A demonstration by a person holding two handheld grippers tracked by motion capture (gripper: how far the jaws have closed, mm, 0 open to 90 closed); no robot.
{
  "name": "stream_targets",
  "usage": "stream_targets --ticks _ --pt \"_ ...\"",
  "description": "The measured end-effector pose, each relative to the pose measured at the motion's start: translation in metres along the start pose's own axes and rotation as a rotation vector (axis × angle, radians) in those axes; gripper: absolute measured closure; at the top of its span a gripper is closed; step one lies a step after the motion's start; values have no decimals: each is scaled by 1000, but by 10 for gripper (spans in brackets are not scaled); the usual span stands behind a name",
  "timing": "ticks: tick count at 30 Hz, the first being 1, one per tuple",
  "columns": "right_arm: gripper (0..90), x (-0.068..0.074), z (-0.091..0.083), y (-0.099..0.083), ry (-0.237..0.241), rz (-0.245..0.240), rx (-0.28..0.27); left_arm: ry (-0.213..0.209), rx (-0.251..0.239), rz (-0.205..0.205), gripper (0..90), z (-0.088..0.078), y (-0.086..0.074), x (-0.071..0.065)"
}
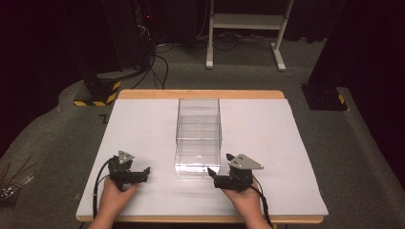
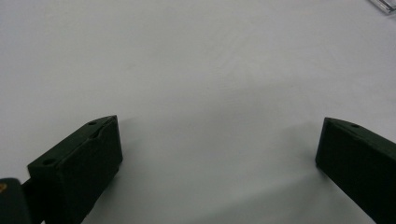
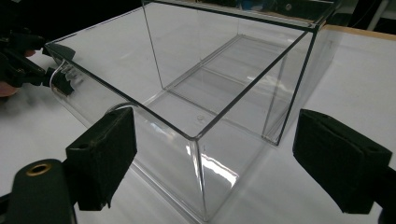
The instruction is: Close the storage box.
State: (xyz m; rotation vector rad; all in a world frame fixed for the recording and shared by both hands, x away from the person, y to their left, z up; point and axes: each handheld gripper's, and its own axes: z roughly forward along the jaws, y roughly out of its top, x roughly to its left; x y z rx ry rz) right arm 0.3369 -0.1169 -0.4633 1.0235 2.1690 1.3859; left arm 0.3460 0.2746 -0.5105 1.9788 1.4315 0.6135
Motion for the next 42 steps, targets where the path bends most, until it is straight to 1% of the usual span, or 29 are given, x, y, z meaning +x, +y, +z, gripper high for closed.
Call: stream_targets --ticks 7,13,14,17,22,37,42 --pt "140 -1 1 0 -1 -4 -4 2 0 2 8 0 0 0" --pt "144 -3 2 2 -18 4 -5 3 -1 3 9 0 0 0" --pt "145 -5 2 3 -25 9 -6 2 0 3 9 0 0 0" --pt "144 -9 4 3 -19 23 -8 1 1 0 7 0 0 0" --pt "144 -11 6 4 -17 22 -12 1 1 0 8 0 0 0" --pt "144 -12 8 5 -23 35 -9 7 -3 4 11 0 0 -1" --pt "143 -12 8 5 -25 29 -6 6 -6 0 11 0 0 -1"
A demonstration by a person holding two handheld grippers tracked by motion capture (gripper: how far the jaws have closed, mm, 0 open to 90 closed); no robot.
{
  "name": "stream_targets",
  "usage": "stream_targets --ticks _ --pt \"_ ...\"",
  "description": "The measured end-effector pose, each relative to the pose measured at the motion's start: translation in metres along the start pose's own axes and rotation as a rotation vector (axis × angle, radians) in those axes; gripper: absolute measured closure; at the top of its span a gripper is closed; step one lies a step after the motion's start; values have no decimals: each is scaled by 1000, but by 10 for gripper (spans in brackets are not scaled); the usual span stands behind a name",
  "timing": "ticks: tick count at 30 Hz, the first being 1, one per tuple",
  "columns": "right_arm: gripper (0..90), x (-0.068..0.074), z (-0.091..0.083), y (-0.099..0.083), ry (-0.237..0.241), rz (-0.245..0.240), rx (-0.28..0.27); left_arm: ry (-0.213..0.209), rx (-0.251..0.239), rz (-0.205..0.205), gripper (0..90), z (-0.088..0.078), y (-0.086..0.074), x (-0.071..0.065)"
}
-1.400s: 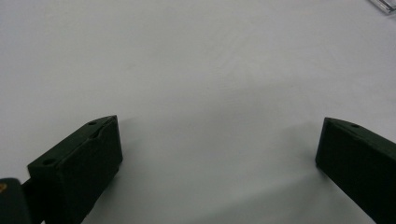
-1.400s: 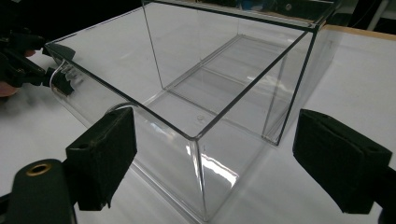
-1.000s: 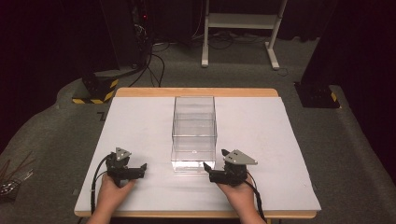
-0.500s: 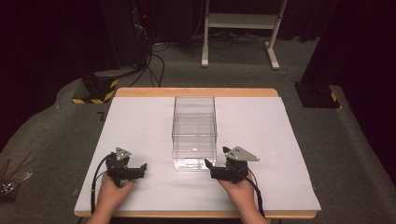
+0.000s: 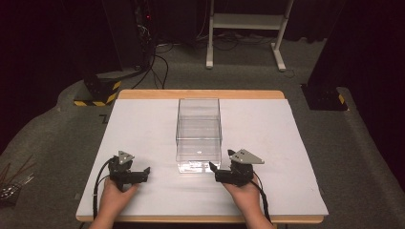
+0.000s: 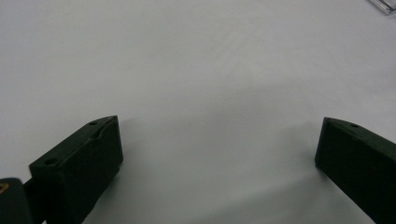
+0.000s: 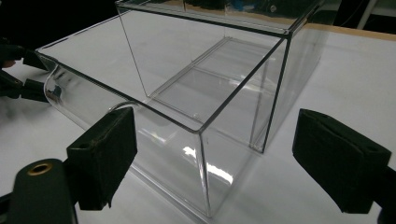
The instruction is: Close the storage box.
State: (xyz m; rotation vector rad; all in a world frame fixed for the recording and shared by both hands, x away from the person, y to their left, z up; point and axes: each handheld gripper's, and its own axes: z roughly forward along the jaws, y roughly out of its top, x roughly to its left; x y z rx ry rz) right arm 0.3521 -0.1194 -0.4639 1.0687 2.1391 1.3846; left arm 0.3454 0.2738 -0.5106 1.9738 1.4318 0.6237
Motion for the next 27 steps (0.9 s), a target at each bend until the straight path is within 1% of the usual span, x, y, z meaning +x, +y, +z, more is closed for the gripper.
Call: stream_targets --ticks 9,17,19,23,24,27 --pt "142 -4 5 1 -3 18 3 -2 2 -1 10 0 0 0" --pt "139 -9 12 3 -4 29 -5 -3 1 -5 9 0 0 0" --pt "137 -10 14 3 -1 36 3 -3 0 -4 9 0 0 0" --pt "137 -12 18 5 -7 35 7 -3 0 -5 9 0 0 0" --pt "136 -14 20 7 -8 43 11 -2 0 -4 9 0 0 0" --pt "136 -15 23 9 -17 39 13 -2 1 -2 10 0 0 0"
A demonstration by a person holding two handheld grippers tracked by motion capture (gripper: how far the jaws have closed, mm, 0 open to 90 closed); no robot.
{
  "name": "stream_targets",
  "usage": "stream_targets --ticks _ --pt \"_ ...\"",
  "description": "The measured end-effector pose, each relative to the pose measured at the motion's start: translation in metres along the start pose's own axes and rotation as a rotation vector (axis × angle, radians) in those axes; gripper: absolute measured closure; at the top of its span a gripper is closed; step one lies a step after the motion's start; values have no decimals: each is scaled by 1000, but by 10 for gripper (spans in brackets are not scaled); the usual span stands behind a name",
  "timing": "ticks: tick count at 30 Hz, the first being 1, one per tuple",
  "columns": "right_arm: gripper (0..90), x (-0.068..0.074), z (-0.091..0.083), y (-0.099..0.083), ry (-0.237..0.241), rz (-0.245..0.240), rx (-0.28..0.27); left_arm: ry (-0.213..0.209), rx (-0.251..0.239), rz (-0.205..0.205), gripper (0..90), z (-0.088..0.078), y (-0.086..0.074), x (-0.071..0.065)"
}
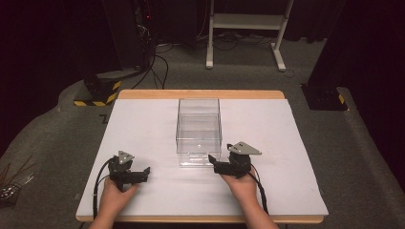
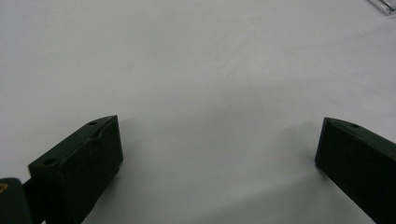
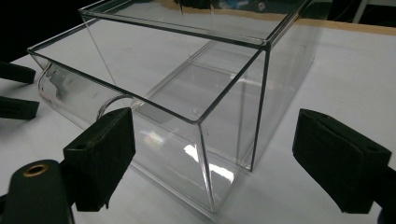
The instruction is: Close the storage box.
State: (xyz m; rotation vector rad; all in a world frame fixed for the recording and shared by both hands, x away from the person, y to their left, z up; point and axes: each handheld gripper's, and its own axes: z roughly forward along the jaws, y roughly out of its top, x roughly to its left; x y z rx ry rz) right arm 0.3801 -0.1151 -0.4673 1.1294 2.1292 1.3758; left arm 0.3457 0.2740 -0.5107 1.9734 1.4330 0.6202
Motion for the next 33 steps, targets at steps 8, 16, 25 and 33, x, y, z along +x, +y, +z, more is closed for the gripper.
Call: stream_targets --ticks 8,16,25,33 --pt "136 -6 10 6 -21 10 -5 -2 4 1 9 0 0 0" --pt "137 -13 26 11 -43 33 -14 -2 6 2 9 0 0 0" --pt "137 -21 42 12 -61 47 -8 -2 3 -2 9 0 0 0" --pt "142 -28 46 16 -92 56 -23 -2 2 -3 9 0 0 0"
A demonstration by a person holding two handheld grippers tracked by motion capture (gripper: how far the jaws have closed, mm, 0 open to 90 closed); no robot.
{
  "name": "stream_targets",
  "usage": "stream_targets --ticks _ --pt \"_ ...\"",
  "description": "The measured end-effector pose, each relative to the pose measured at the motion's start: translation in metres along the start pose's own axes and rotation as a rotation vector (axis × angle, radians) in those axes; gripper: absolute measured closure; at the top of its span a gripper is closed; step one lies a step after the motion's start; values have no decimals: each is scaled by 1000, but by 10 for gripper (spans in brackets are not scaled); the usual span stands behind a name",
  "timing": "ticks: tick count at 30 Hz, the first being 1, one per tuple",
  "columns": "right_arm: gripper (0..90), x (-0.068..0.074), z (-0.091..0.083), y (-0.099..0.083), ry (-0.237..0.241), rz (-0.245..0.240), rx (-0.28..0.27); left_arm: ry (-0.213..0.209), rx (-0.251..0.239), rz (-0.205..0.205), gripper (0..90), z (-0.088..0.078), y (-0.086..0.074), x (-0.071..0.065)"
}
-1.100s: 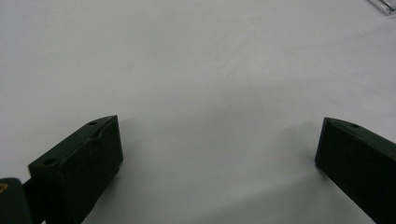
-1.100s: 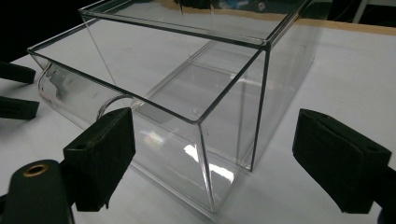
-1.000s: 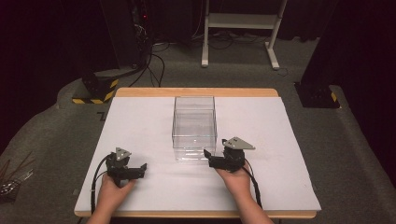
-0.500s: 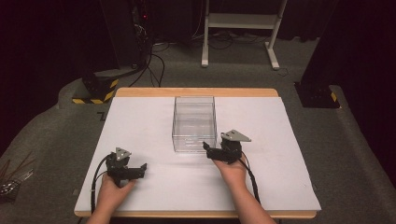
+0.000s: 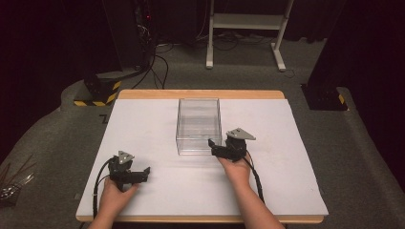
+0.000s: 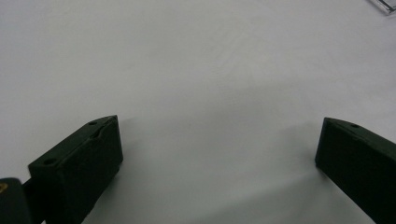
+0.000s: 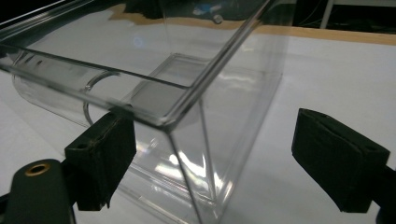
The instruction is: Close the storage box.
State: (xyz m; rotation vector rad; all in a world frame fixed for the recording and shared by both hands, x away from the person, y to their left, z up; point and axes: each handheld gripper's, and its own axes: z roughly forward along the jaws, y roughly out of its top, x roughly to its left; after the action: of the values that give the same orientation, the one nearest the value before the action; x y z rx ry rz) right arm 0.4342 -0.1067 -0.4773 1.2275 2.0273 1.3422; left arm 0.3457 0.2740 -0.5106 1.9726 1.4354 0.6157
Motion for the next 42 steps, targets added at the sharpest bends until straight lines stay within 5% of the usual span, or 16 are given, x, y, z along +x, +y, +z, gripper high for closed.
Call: stream_targets --ticks 13,21,28,32,37,40,42 --pt "169 -5 -6 -3 28 11 16 -1 0 -1 9 0 0 0" --pt "181 -18 -38 -26 27 -18 35 1 -1 3 10 0 0 0" --pt "196 -64 -80 -51 -59 8 115 1 -1 3 10 0 0 0" --pt "189 -84 -96 -63 -173 -2 209 -1 0 1 10 0 0 0" --pt "178 -90 -91 -62 -180 62 264 -2 1 0 10 0 0 0" --pt "168 -81 -86 -62 -233 -18 299 -2 1 0 10 0 0 0" --pt "166 -82 -86 -62 -232 -10 299 -1 0 -1 10 0 0 0"
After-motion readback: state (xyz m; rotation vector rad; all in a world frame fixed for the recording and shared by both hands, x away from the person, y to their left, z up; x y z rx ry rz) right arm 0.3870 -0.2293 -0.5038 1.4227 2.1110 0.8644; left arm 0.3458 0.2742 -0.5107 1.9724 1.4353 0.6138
